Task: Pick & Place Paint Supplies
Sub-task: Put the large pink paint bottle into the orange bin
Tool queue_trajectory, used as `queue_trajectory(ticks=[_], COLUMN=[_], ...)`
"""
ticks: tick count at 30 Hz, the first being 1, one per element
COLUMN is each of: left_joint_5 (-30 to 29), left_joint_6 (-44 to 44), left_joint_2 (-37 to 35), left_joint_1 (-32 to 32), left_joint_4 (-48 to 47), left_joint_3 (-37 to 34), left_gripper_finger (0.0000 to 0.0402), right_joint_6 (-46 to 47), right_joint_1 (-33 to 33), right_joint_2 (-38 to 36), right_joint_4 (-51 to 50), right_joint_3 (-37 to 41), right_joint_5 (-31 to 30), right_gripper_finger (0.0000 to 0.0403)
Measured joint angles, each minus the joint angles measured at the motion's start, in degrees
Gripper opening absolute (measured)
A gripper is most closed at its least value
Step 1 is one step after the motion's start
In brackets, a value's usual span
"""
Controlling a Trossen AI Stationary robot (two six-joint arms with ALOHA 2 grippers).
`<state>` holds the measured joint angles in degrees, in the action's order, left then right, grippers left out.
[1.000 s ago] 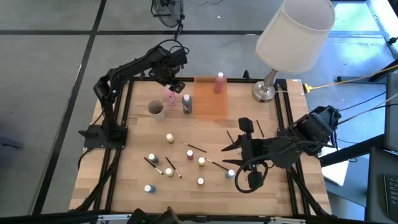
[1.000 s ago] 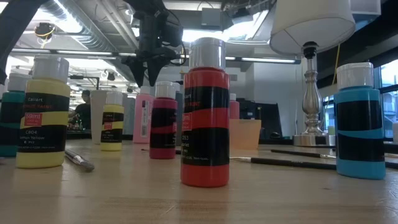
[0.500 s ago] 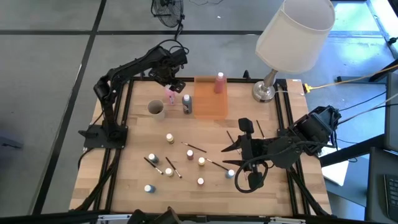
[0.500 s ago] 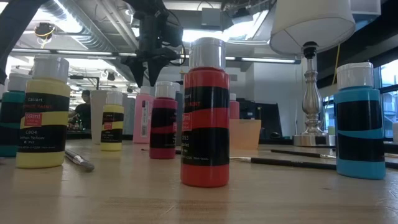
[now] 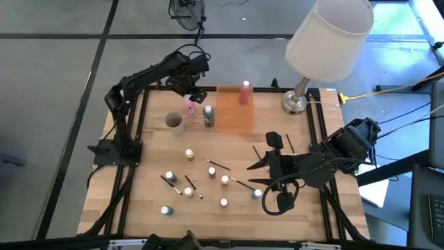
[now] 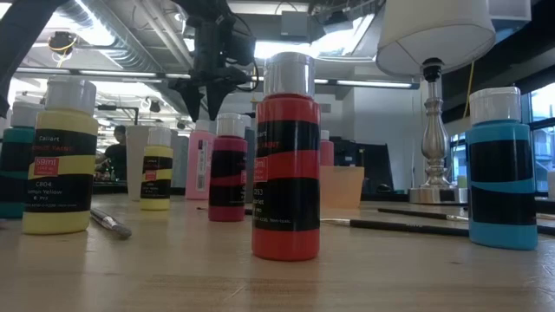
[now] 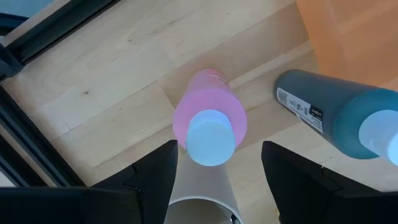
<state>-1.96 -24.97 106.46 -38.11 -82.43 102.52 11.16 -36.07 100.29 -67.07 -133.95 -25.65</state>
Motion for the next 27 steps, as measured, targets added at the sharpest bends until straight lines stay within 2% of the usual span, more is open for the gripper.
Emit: queue_trajectory(ticks=[17,27], left_joint_5=[0.42,0.02], left_joint_6=[0.68,1.17], left_joint_2=[3.21,3.21], left_joint_1=[-0.4,-0.99], left_joint_4=[-0.2,-0.22], left_joint_3=[-0.04,-0.04], left_gripper_finger=[0.0228,0.0206], right_joint_6=[0.0,0.0], right_joint_1=[0.0,0.07], right_joint_2=[0.0,0.0], right_joint_4=[-0.14,-0.26], right_joint_3=[0.0,0.0], right_joint_5=[0.24,0.25], right_gripper_finger=[0.0138,0.0138])
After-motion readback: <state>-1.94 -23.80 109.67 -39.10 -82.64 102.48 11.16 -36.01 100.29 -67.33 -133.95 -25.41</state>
